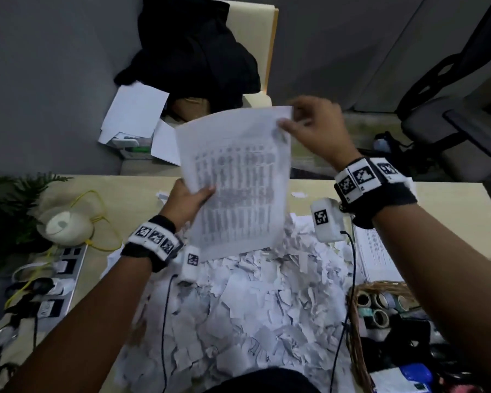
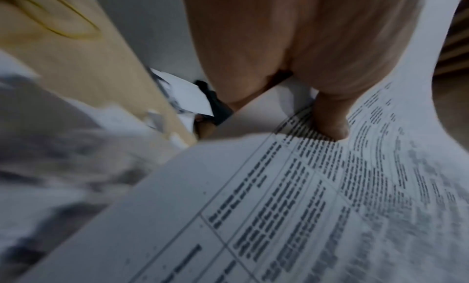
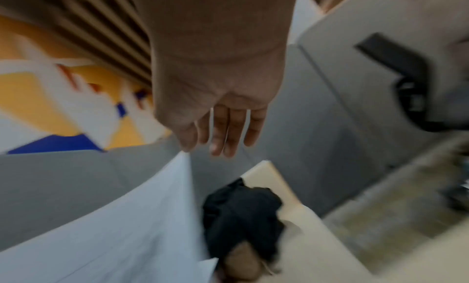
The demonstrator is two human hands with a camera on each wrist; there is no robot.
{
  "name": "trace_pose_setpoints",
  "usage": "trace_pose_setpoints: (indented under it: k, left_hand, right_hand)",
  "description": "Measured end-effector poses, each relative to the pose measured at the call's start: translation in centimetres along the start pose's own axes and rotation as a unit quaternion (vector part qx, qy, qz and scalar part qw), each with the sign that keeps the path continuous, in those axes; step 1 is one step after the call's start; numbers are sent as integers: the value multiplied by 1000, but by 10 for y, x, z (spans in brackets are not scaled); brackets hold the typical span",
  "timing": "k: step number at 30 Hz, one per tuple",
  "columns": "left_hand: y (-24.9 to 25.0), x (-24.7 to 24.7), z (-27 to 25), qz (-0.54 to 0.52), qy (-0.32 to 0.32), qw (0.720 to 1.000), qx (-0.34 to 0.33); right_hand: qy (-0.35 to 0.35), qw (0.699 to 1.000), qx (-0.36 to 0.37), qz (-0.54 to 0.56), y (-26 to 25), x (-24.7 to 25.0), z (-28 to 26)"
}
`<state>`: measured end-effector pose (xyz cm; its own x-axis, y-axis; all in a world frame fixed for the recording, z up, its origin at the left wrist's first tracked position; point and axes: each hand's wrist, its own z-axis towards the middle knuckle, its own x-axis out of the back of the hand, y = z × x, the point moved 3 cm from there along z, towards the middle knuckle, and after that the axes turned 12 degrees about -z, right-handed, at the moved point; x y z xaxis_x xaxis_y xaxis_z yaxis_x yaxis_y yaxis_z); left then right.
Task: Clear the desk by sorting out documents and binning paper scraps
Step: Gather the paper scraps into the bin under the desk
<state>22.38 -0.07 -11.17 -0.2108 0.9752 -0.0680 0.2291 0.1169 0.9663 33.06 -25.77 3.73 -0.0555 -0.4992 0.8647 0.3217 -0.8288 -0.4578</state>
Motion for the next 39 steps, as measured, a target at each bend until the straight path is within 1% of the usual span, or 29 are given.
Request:
trace_pose_setpoints:
  k: [1, 2, 3, 5, 6, 8, 10, 12, 16, 20, 24, 26, 28, 29, 32, 35, 39]
  left_hand:
    - [-7, 14, -4, 4, 21, 1000, 6]
    - [-16, 28, -7, 7, 41, 999, 16]
    - [-23, 40, -12, 14, 57, 998, 28]
    - [-38, 58, -17, 25, 92, 994, 51]
    - [-48, 65, -18, 23, 109, 991, 68]
    - [-58, 68, -22, 19, 136, 987, 84]
    - [-69, 71, -23, 17, 160, 982, 99]
    - [-77, 70, -21, 21, 165, 979, 121]
    - [-86, 53, -23, 72, 126, 977, 158]
    - [-98, 38, -30, 154, 101, 964, 192]
    - [-94, 22, -34, 188, 64, 963, 181]
    - [-91, 20, -35, 195, 51, 966, 161]
    - [-90, 20, -34, 175, 47, 973, 146]
    - [-90, 22, -33, 169, 53, 974, 143]
    - [-84, 21, -33, 139, 68, 978, 136]
    - [-77, 21, -30, 103, 74, 984, 122]
    - [-66, 18, -30, 59, 68, 990, 110]
  right_hand:
    - [19, 997, -68, 38, 28, -9, -6]
    - [17, 990, -133, 43, 59, -22, -17]
    - [-11, 981, -193, 11, 89, -39, -30]
    - [-126, 951, -274, -67, 139, -76, -66]
    - [-179, 935, -295, -86, 155, -93, -86]
    - [-245, 909, -321, -105, 173, -121, -118]
    - [-279, 890, -336, -131, 182, -141, -139]
    - [-286, 881, -342, -157, 184, -153, -146]
    - [-278, 877, -348, -179, 182, -163, -145]
    - [-295, 866, -371, -162, 180, -165, -143]
    - [-304, 869, -367, -132, 181, -161, -139]
    - [-320, 866, -368, -106, 178, -161, -141]
    - [-346, 861, -368, -61, 174, -165, -143]
    - [-345, 861, -374, -27, 172, -168, -143]
    - [-305, 865, -396, 52, 171, -171, -141]
    - [-310, 864, -393, 58, 166, -167, -135]
    - [-263, 893, -359, 65, 158, -144, -115]
